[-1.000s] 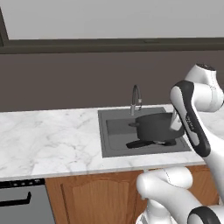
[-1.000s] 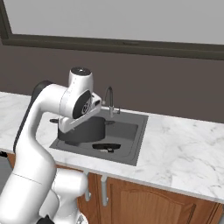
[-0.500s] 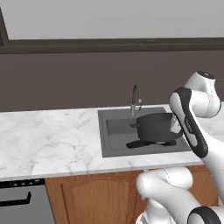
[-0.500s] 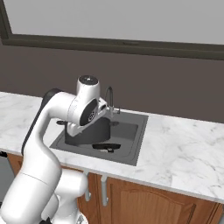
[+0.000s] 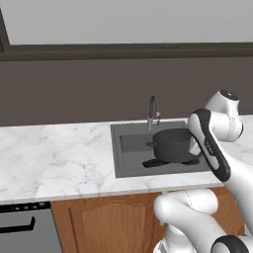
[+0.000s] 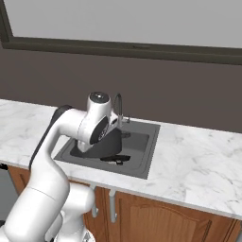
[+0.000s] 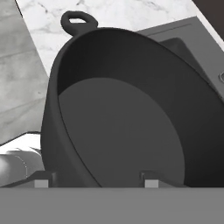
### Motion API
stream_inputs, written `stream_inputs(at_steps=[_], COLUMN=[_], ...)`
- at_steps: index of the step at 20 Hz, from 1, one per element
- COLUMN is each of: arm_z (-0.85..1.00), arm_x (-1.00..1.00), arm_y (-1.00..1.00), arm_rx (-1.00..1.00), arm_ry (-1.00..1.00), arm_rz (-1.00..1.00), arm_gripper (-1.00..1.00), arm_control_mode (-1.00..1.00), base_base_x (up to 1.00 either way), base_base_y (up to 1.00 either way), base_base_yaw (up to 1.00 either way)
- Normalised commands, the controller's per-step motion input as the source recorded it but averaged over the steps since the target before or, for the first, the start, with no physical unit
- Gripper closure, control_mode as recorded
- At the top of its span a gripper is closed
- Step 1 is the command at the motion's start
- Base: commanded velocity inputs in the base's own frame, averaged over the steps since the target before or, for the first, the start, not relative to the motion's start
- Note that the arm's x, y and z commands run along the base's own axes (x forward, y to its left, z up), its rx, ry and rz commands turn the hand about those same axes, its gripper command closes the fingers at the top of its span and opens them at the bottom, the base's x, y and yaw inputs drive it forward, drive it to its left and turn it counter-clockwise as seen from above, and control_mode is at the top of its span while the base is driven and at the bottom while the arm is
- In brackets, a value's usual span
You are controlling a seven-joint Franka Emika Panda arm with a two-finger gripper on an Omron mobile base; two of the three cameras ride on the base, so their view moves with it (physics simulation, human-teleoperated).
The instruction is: Move the pot and pan from the stove into the sink.
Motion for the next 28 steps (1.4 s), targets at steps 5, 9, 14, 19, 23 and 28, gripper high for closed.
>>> stream_inputs(at_steps=[5, 9, 14, 19, 23, 28], arm_z=[-0.28, -0.29, -0.31, -0.27, -0.27, -0.33], arm_x=[0.21, 0.18, 0.22, 0.28, 0.34, 0.29], arm_y=[0.00, 0.00, 0.00, 0.00, 0.00, 0.00], arm_rx=[0.00, 0.00, 0.00, 0.00, 0.00, -0.02], arm_ry=[-0.05, -0.06, -0.05, -0.05, -0.03, -0.03], arm_rz=[0.00, 0.00, 0.00, 0.00, 0.00, 0.00], arm_gripper=[1.00, 1.00, 1.00, 1.00, 1.00, 1.00], arm_control_mode=[-1.00, -1.00, -1.00, -1.00, -1.00, -1.00], base_base_x=[0.00, 0.00, 0.00, 0.00, 0.00, 0.00], base_base_y=[0.00, 0.00, 0.00, 0.00, 0.00, 0.00], base_base_yaw=[0.00, 0.00, 0.00, 0.00, 0.00, 0.00])
